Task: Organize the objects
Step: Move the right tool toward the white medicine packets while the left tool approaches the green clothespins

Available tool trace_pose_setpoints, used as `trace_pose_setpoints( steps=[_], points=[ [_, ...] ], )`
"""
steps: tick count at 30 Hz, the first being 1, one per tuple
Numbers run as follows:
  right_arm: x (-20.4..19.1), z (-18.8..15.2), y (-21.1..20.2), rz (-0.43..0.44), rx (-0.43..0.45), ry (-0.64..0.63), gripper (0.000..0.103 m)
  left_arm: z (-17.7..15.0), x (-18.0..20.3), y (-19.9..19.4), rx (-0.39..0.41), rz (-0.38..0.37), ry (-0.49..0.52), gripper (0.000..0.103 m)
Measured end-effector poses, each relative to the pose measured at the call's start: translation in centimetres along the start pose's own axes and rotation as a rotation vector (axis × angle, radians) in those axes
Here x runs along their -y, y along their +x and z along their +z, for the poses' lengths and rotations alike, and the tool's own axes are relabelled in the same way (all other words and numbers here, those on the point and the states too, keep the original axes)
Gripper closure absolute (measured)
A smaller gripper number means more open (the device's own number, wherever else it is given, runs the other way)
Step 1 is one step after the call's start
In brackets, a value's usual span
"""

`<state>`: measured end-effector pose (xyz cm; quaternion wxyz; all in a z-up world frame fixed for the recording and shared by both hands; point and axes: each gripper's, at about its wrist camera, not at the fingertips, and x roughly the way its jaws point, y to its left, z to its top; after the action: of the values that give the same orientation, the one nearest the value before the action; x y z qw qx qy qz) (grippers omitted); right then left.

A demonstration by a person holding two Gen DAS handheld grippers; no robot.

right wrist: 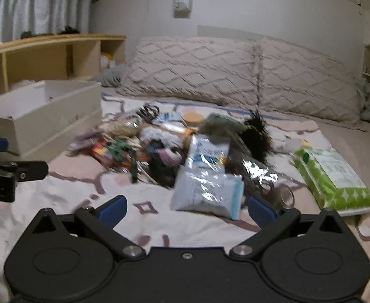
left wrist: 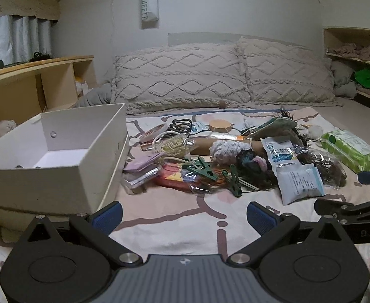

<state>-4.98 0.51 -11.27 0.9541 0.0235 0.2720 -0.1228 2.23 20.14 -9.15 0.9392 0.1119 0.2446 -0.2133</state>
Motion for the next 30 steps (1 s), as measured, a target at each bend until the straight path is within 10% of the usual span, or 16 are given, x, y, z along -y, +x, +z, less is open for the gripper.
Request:
trace_pose_setpoints(
  steps=[30],
  points=[
    [1.8, 0.7, 12.2, -0.122, -0.185, 0.092, 0.0, -0.8, -0.9, 4.6, -0.073, -0.105, -0.206, 0.011]
  ],
)
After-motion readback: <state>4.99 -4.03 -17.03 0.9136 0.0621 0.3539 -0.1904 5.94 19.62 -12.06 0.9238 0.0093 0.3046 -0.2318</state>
